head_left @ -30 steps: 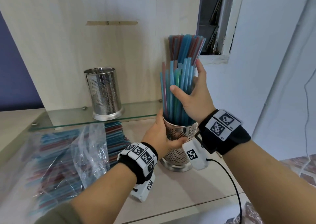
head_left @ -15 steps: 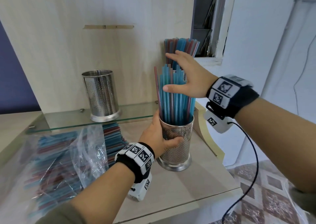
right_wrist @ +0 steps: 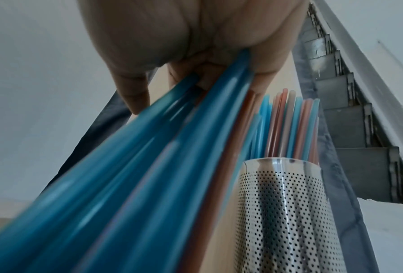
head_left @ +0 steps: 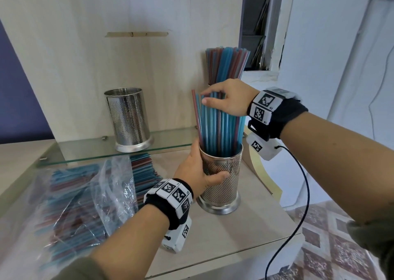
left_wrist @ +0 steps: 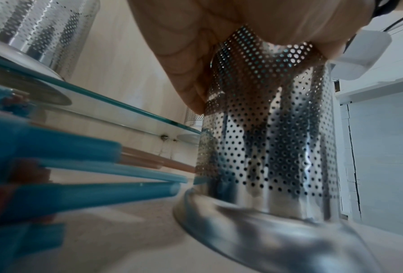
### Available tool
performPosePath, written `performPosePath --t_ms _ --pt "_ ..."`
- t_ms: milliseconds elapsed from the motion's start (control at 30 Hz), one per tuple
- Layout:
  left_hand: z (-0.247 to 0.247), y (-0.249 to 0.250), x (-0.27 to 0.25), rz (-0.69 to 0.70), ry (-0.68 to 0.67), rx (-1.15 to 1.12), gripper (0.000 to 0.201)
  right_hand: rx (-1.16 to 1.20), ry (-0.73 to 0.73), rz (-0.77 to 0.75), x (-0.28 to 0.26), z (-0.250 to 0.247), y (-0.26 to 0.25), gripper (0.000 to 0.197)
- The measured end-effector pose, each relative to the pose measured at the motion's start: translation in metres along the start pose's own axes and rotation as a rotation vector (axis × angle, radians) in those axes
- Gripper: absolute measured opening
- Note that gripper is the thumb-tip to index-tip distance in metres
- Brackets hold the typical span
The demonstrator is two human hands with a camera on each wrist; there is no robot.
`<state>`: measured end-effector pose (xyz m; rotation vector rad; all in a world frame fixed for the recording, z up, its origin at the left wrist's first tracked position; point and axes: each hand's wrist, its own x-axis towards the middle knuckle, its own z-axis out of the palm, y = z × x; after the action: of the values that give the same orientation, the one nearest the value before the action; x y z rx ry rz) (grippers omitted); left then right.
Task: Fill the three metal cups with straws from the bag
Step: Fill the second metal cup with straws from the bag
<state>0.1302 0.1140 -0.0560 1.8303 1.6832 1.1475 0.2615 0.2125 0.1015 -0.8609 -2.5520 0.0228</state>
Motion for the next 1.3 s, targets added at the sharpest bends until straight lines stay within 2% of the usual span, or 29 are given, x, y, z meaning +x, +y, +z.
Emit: performPosePath --t_ms 67,167,267,333,400,467,533,600,633,700,767,800,900,967,1133,1200,1300 --pt "0.0 -0.001 -0.001 0.003 0.006 0.009 0.105 0.023 0.058 -0.023 -0.003 -0.001 -0.002 0.052" --pt "0.001 -0.002 -0.001 -0.002 0.006 0.012 0.106 0.041 0.122 -0.144 -0.008 -0.001 -0.009 0.057" --pt "0.002 -0.003 0.0 -0.005 0.005 -0.01 0.108 -0.143 -0.021 -0.139 -0.01 0.005 -0.015 0.059" --pt "0.002 -0.003 0.0 -0.005 0.005 -0.021 0.109 -0.282 -0.05 -0.117 -0.012 0.008 -0.015 0.064" --pt "0.002 -0.003 0.0 0.001 0.009 -0.026 0.109 -0.333 0.046 -0.137 -0.019 0.005 -0.013 0.069" --pt "0.002 -0.004 -0.001 0.008 0.019 -0.022 0.109 -0.265 0.233 -0.135 -0.031 0.002 -0.005 0.071" --pt "0.001 -0.004 -0.002 0.009 0.024 -0.016 0.106 -0.049 0.422 -0.082 -0.052 0.006 0.005 0.071" --pt "0.001 -0.003 -0.003 0.012 0.017 -0.019 0.104 0.277 0.488 0.051 -0.077 0.019 0.01 0.076" --pt "0.0 -0.002 -0.003 0.011 0.011 -0.017 0.104 0.439 0.441 0.144 -0.09 0.026 0.008 0.084" --pt "0.0 0.0 -0.004 0.012 0.014 0.011 0.105 0.701 0.238 0.301 -0.109 0.05 0.004 0.098" --pt "-0.001 0.004 -0.004 0.012 0.012 0.047 0.109 0.859 0.071 0.294 -0.117 0.076 0.005 0.09" --pt "-0.002 0.006 -0.004 0.012 0.0 0.068 0.111 0.866 0.045 0.281 -0.117 0.088 0.008 0.087" --pt "-0.016 0.008 -0.01 0.032 -0.08 0.211 0.121 0.837 0.036 0.288 -0.115 0.103 0.014 0.092" --pt "-0.033 0.004 -0.021 0.023 -0.118 0.404 0.122 0.823 0.053 0.299 -0.113 0.106 0.014 0.095" --pt "-0.088 -0.025 -0.056 0.047 -0.049 0.809 0.091 0.775 0.095 0.309 -0.108 0.115 0.012 0.096" --pt "-0.104 -0.04 -0.068 -0.042 -0.086 0.949 0.088 0.767 0.117 0.319 -0.102 0.119 0.008 0.101" --pt "-0.119 -0.06 -0.084 -0.16 -0.175 1.081 0.092 0.814 0.177 0.354 -0.097 0.128 0.0 0.097"
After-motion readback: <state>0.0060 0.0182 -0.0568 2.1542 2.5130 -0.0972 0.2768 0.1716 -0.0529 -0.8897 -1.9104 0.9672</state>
